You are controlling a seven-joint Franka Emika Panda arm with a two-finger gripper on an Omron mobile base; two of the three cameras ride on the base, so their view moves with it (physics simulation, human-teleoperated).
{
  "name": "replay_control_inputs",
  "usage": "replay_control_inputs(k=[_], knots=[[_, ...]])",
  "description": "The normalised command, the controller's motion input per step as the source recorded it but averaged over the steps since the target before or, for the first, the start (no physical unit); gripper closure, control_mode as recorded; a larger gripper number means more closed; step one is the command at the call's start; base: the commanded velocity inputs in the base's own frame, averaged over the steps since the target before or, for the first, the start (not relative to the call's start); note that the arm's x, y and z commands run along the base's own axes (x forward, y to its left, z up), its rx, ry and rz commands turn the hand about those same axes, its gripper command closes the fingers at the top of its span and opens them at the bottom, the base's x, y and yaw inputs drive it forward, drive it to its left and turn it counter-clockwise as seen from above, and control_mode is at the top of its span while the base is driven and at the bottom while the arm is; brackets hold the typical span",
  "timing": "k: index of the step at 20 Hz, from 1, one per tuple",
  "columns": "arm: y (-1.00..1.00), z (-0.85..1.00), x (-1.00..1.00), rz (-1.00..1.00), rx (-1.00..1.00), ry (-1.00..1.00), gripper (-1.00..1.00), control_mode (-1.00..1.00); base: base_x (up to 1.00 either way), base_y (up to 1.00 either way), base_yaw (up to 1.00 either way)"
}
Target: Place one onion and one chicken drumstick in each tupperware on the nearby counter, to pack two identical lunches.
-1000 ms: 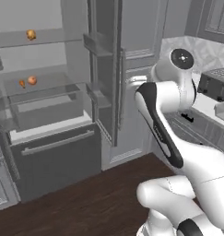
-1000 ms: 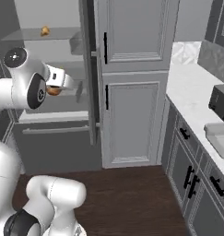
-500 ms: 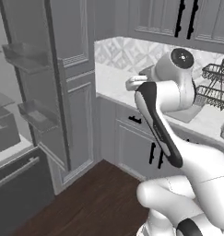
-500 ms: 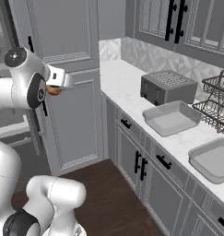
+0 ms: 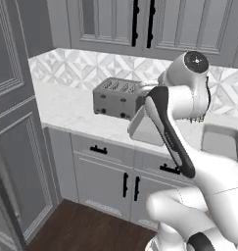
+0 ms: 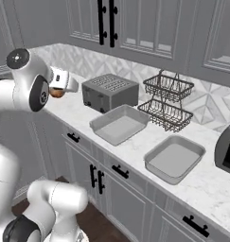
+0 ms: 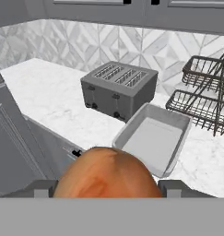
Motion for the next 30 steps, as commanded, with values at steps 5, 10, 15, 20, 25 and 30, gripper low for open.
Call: replay_control_inputs(k=[5, 10, 15, 20, 25, 30], knots=[[0.00, 0.00, 0.00, 0.00, 0.00, 0.00, 1.00, 1.00, 0.95, 0.24, -0.37], [-0.01, -0.34, 0.15, -0.16, 0.00, -0.02, 1.00, -1.00, 0.26, 0.09, -0.12], [-0.19, -0.95, 0.15, -0.20, 0.00, 0.03, 1.00, -1.00, 0.00, 0.00, 0.00], [-0.42, -0.92, 0.30, -0.11, 0.07, 0.13, 1.00, -1.00, 0.00, 0.00, 0.00], [-0.27, -0.61, 0.41, -0.11, 0.13, 0.14, 1.00, -1.00, 0.00, 0.00, 0.00], [-0.19, -0.44, 0.51, -0.05, 0.01, 0.00, 1.00, -1.00, 0.00, 0.00, 0.00]])
